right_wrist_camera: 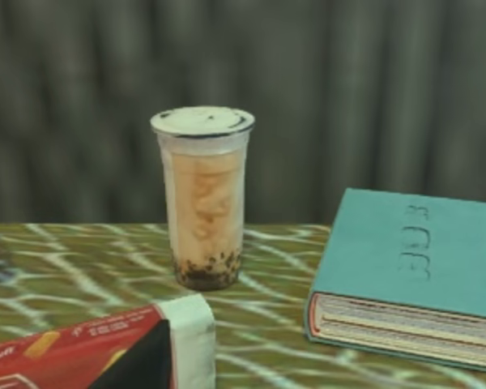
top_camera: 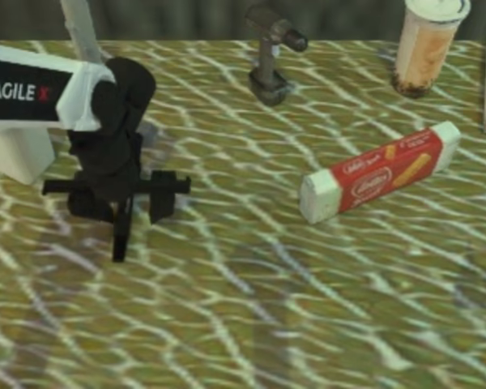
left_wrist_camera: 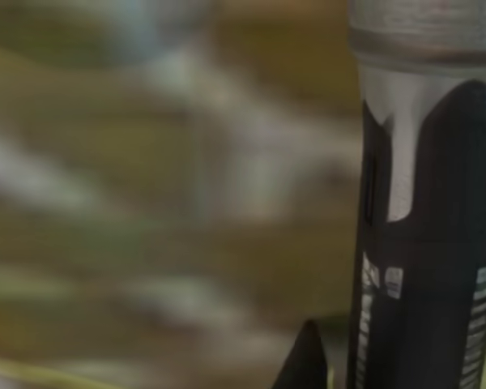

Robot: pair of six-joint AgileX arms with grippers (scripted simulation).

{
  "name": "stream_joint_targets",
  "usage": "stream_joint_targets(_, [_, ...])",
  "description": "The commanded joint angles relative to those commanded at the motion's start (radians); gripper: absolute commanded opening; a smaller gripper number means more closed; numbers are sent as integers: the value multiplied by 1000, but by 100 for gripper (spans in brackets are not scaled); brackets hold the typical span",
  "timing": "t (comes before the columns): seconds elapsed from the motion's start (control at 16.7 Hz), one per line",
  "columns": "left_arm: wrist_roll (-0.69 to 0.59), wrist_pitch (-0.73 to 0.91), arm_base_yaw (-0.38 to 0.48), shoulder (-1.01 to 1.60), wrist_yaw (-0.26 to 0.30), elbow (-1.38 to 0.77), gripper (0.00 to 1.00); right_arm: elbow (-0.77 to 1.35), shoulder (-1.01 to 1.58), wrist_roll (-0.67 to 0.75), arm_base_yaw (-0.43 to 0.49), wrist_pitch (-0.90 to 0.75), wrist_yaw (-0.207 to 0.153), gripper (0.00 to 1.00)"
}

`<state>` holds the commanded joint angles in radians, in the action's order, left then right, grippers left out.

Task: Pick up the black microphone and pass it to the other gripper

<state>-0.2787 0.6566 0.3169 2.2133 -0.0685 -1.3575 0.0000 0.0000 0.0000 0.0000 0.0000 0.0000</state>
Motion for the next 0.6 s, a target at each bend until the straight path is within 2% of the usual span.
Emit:
stream_joint_targets(0.06, [0, 0, 0, 0, 0, 0, 2, 0, 0, 0, 0, 0, 0, 100])
stream_joint_targets(0.12, [0, 0, 0, 0, 0, 0, 0, 0, 0, 0, 0, 0, 0, 100])
stream_joint_targets(0.54, [0, 0, 0, 0, 0, 0, 0, 0, 0, 0, 0, 0, 0, 100])
stream_joint_targets(0.6, [-18, 15, 10, -54, 34, -23, 0, 0, 0, 0, 0, 0, 0, 100])
